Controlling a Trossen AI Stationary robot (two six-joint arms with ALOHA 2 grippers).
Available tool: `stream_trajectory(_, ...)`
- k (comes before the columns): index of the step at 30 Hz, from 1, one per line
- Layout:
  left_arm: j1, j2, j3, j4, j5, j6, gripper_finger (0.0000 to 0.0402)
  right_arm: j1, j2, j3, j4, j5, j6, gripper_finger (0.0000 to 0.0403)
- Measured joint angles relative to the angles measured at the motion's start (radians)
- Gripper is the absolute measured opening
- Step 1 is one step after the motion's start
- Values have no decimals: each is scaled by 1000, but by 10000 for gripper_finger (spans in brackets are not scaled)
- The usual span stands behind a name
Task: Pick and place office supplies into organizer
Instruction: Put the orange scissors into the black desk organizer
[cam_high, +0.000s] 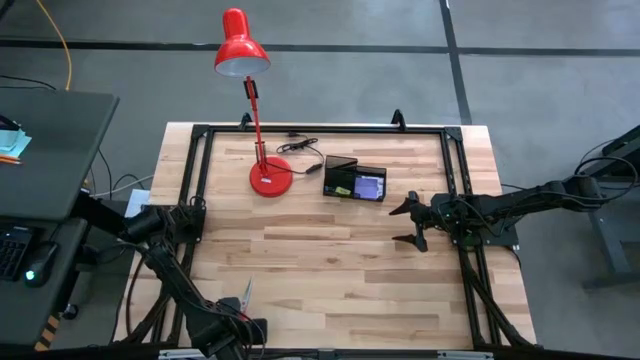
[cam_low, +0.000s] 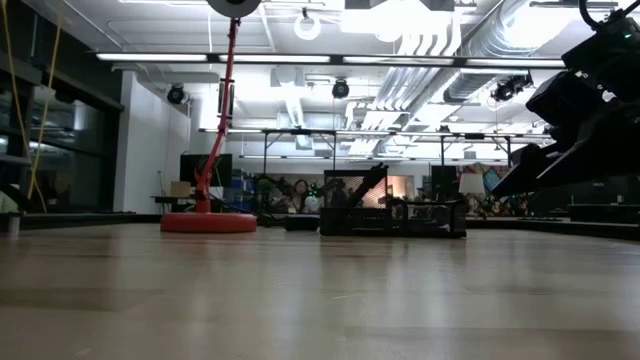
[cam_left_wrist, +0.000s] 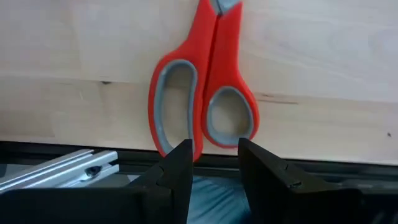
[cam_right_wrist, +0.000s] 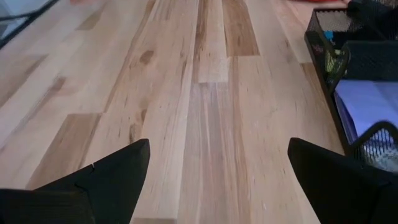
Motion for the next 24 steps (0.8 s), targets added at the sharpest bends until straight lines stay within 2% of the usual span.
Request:
stream_trajectory(12, 1, 0, 0, -2, -58, 29, 113, 0, 2, 0, -10, 0, 0, 378)
stream_trajectory(16, 1, 6, 0, -3, -40, 44, 113, 0, 2, 0, -10, 0, 0, 378)
stream_trajectory(24, 1, 42, 0, -6, 64, 45, 113, 0, 2, 0, -10, 0, 0, 378)
